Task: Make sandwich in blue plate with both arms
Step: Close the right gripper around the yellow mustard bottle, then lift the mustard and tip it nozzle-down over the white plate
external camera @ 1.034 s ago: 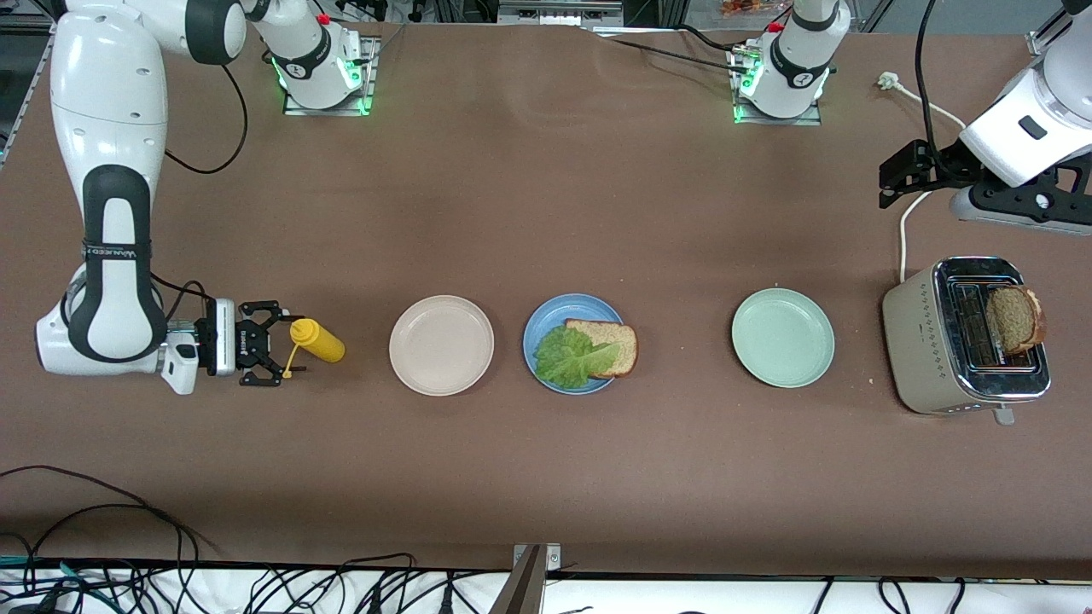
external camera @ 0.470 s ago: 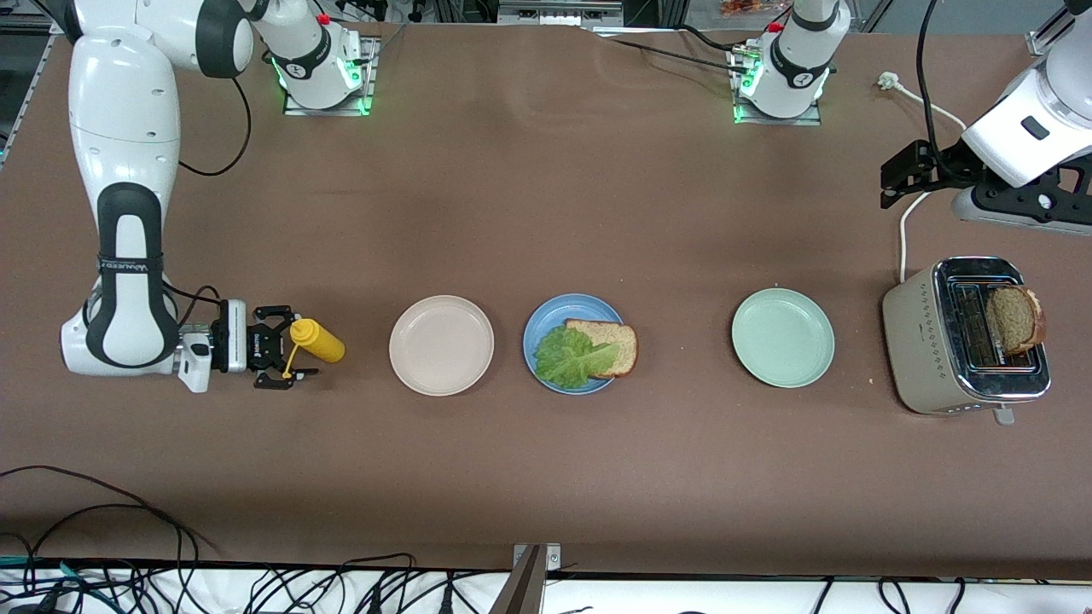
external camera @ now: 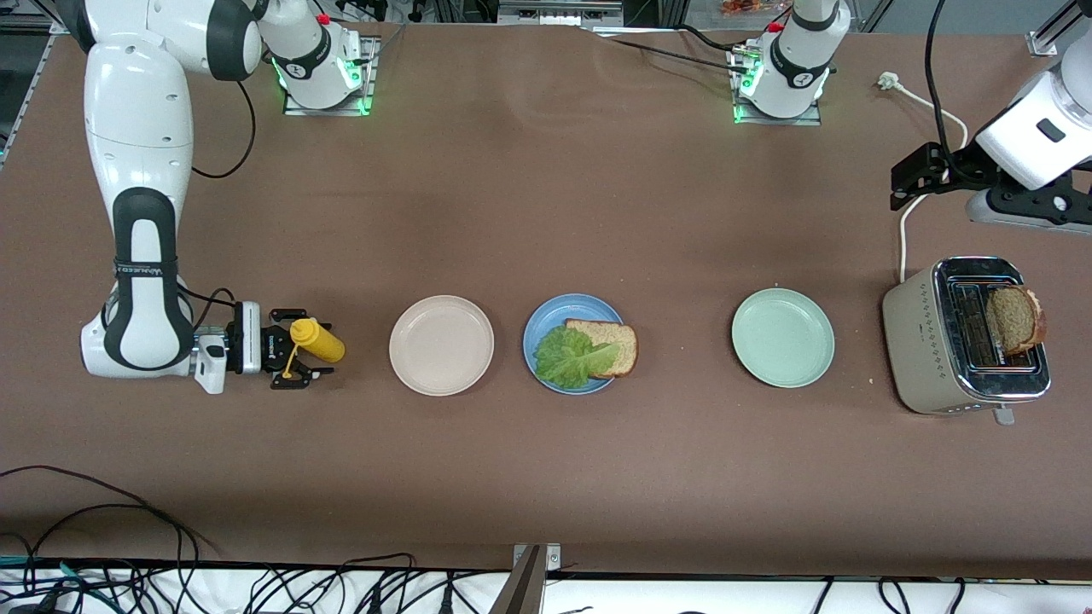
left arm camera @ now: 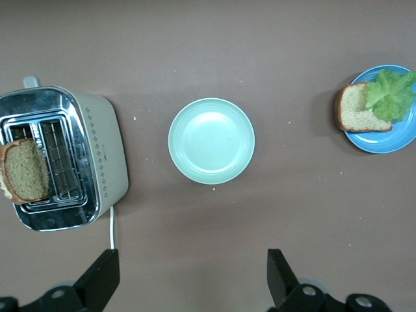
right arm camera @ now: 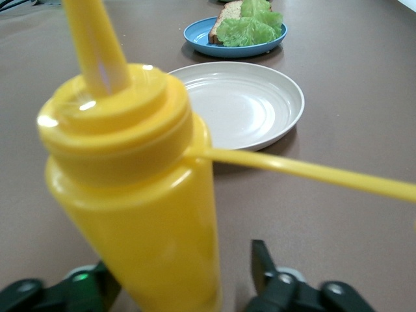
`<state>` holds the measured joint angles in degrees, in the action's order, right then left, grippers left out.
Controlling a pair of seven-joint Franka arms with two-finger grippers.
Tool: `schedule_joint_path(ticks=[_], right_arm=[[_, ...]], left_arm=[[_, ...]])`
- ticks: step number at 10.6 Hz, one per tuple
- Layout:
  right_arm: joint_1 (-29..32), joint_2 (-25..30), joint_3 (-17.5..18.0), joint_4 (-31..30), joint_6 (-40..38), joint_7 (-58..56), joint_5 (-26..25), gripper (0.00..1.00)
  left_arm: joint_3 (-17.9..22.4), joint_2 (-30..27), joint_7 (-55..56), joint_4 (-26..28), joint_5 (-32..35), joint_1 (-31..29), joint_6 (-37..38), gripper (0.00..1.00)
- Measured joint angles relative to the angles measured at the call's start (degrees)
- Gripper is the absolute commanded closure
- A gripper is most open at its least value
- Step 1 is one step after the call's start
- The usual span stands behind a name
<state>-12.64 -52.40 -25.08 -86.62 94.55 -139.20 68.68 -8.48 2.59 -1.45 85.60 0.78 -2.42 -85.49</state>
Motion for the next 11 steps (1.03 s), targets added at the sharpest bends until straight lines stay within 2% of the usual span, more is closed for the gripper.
schedule_joint_path(ticks=[3, 5, 7, 9, 11], right_arm=[[-1.10, 0.05, -0.08, 0.25, 1.24, 2.76, 0.16, 1.00], [-3.01, 0.14, -1.06, 0.51, 2.57, 3.79, 0.16, 1.00], [-6.84, 0.38, -4.55, 0.79, 3.27, 7.42, 0.15, 1.00], [-12.78, 0.98, -10.21, 1.14, 3.35, 13.31, -0.05, 1.00], [-17.82, 2.00, -13.77, 1.32, 4.10, 19.96, -2.21, 1.00]], left_arm=[[4.61, -0.01, -4.95, 0.00, -1.49, 0.68, 0.00, 0.00], [5.08, -0.02, -5.91, 0.00, -1.55, 0.74, 0.00, 0.00], [5.08, -0.04, -5.91, 0.00, -1.55, 1.03, 0.00, 0.00], [5.07, -0.06, -5.91, -0.02, -1.55, 1.23, 0.00, 0.00], [5.05, -0.09, -5.91, -0.07, -1.55, 1.37, 0.00, 0.00]])
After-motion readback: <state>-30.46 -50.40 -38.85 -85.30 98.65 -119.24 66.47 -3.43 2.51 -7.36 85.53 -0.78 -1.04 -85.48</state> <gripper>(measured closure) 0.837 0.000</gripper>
